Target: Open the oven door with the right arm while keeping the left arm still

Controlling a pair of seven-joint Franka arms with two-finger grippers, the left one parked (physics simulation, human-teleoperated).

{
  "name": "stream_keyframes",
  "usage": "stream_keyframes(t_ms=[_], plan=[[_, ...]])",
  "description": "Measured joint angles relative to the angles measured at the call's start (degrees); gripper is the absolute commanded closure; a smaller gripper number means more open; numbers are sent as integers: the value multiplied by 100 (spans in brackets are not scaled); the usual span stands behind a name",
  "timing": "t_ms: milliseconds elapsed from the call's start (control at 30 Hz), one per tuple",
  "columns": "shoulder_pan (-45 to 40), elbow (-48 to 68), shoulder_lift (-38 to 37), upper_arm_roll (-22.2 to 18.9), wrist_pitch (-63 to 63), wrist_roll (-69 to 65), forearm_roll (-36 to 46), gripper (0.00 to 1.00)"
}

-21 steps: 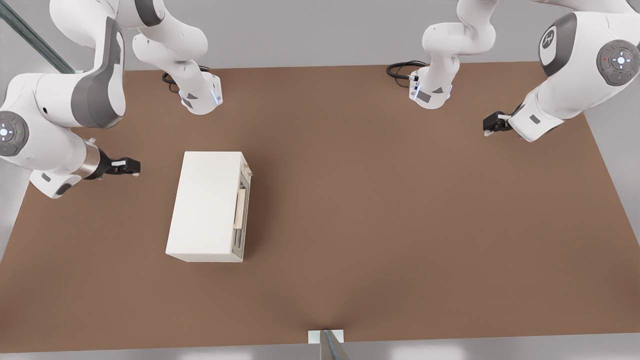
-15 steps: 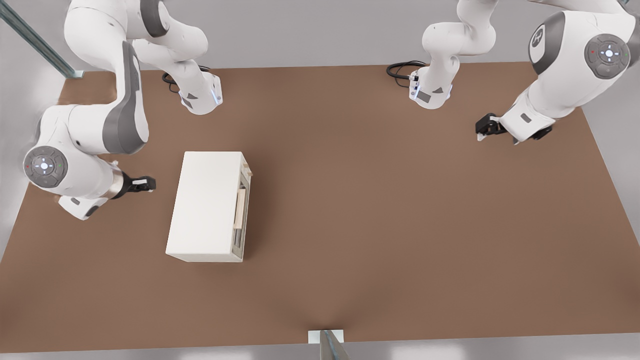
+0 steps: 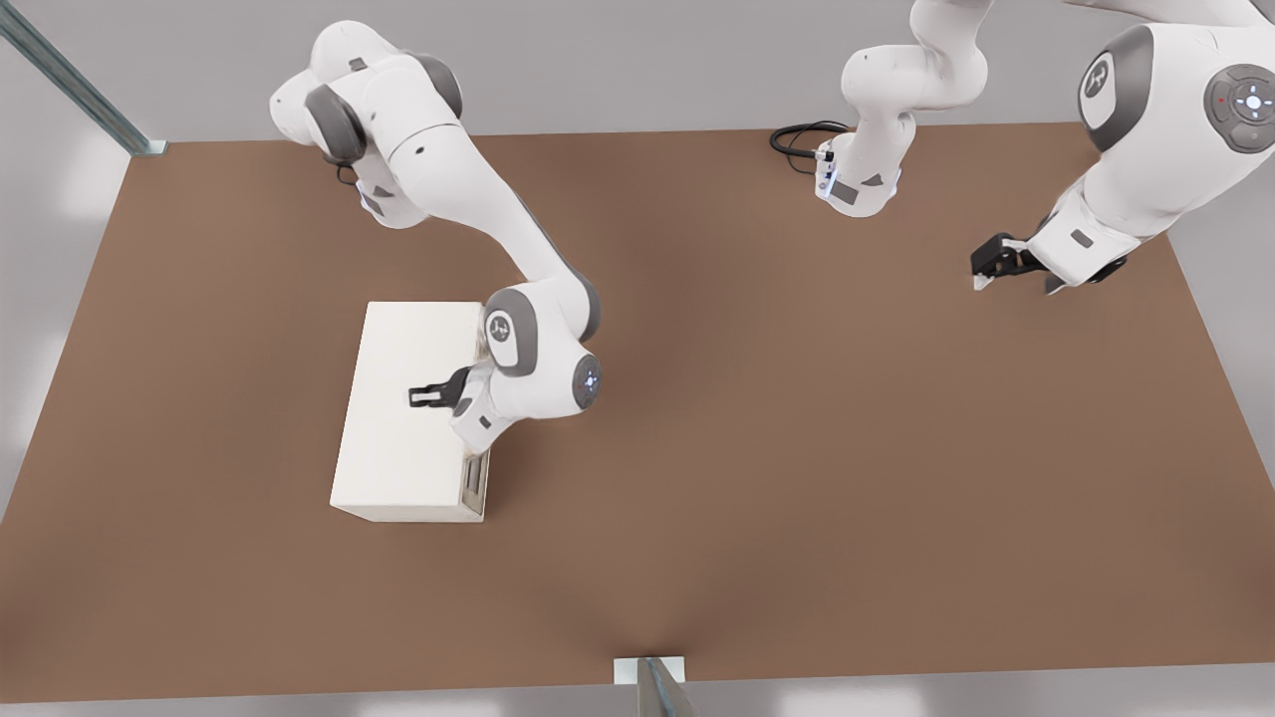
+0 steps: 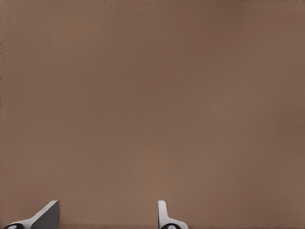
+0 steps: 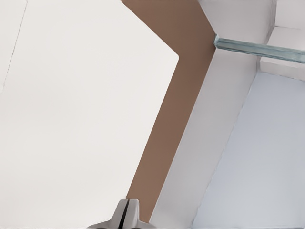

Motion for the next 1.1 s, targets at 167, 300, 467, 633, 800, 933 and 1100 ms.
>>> stream_keyframes(t_ms=[167,300,467,633,800,933,1100], plan=[[498,173,419,-228,-135,509,57,79],[708,582,694,-266,-163,926,149,79],[736,766,949,-201,-140,1408,268,79],[732,823,1209,-224,-18,1788,323,79],[706,824,1287,-279,157,2074,337,79],[670,783,1290,-315,275,2245,339,79],[672,712,1351,-321,354,2411,348,79]])
